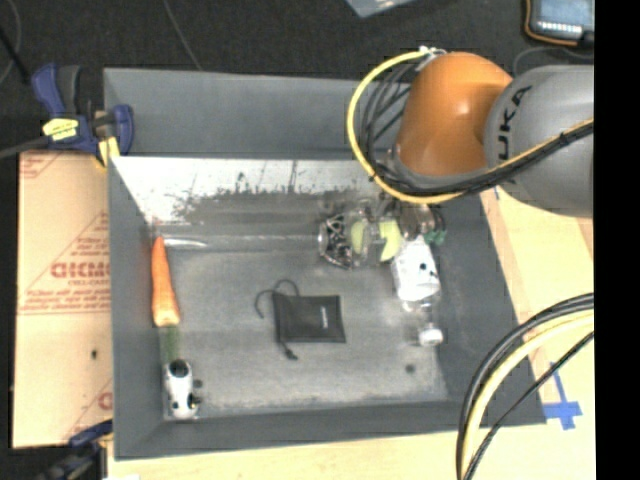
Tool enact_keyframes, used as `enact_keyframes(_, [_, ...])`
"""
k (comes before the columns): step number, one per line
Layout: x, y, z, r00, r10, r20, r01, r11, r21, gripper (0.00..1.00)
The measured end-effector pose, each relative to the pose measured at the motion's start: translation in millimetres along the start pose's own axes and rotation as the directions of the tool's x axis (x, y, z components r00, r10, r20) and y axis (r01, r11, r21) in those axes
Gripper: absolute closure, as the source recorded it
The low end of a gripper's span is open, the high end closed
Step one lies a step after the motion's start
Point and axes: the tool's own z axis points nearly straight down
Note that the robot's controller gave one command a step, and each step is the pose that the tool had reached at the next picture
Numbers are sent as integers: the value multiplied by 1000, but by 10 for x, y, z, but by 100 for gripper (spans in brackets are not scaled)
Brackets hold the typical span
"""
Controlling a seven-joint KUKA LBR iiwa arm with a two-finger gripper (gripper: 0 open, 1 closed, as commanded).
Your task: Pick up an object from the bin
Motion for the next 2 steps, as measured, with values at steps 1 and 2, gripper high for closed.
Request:
enact_keyframes(1, [-4,-60,299,1000,21,10,-21,1000,5,100])
enact_keyframes(2, [22,-85,-1221,999,39,14,-39,999,4,100])
